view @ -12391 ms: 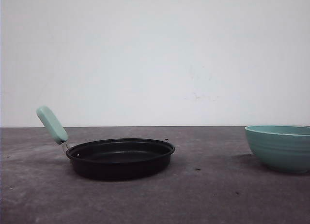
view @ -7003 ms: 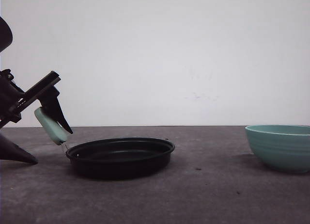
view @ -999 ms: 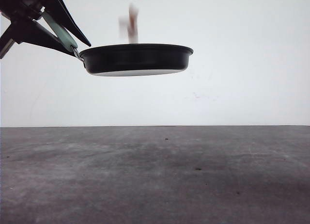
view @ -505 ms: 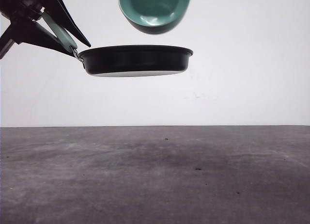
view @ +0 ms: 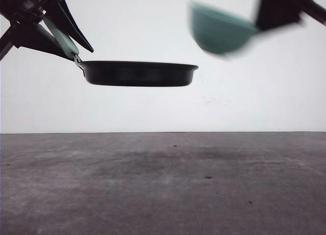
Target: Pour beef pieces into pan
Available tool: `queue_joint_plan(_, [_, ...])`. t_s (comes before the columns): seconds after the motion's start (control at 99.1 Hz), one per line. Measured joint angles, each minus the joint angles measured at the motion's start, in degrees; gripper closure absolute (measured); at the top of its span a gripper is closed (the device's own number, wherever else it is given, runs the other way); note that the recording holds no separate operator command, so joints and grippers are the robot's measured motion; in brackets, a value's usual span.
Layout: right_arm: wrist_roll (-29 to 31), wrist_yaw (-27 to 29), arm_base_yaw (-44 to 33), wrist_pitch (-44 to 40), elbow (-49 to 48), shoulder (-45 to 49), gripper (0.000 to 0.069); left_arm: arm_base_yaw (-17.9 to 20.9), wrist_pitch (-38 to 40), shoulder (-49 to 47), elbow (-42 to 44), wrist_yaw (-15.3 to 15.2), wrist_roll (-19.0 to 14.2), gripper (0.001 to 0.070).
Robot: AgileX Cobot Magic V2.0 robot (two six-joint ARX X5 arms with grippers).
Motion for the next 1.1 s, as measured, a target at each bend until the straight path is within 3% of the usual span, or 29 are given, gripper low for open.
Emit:
queue_joint_plan(0.101, [-1.7, 0.2, -4.9, -9.9, 0.0, 5.2, 0.0679, 0.0, 0.1, 0.3, 0.0, -0.1, 0.9, 0.0607])
queue_joint_plan(0.212, [-5.2, -0.3, -6.4, -15.2, 0.0, 10.4, 0.0679, 0.0, 0.4, 1.8, 0.0, -0.2, 1.9, 0.0607])
queue_joint_plan(0.414, [-8.4, -0.7, -5.7, -15.8, 0.0, 16.6, 0.0679, 0.0, 0.4, 3.5, 0.0, -0.2, 2.5, 0.0607])
queue_joint_plan(0.646, [-9.2, -0.6, -4.9, -15.4, 0.0, 17.7, 0.0671, 0.0, 0.4, 3.5, 0.0, -0.2, 2.7, 0.0607])
queue_joint_plan(0.716, [-9.3, -0.5, -4.7, -15.5, 0.0, 17.9, 0.0606, 0.0, 0.4, 3.5, 0.0, -0.2, 2.7, 0.0607])
queue_joint_plan(0.817, [-9.4, 0.4, -4.7, -15.5, 0.0, 18.0, 0.0407, 0.0, 0.4, 3.5, 0.0, -0.2, 2.7, 0.0608])
queue_joint_plan(0.878, [-9.3, 0.5, -4.6, -15.5, 0.0, 18.0, 0.0327, 0.0, 0.4, 3.5, 0.0, -0.2, 2.8, 0.0608])
queue_joint_plan(0.959, [-9.3, 0.6, -4.6, -15.6, 0.0, 17.0, 0.0283, 0.0, 0.4, 3.5, 0.0, -0.2, 3.1, 0.0608])
queue_joint_plan(1.1, [-9.4, 0.7, -4.6, -15.9, 0.2, 10.0, 0.0267, 0.0, 0.4, 3.5, 0.0, -0.9, 4.1, 0.0608])
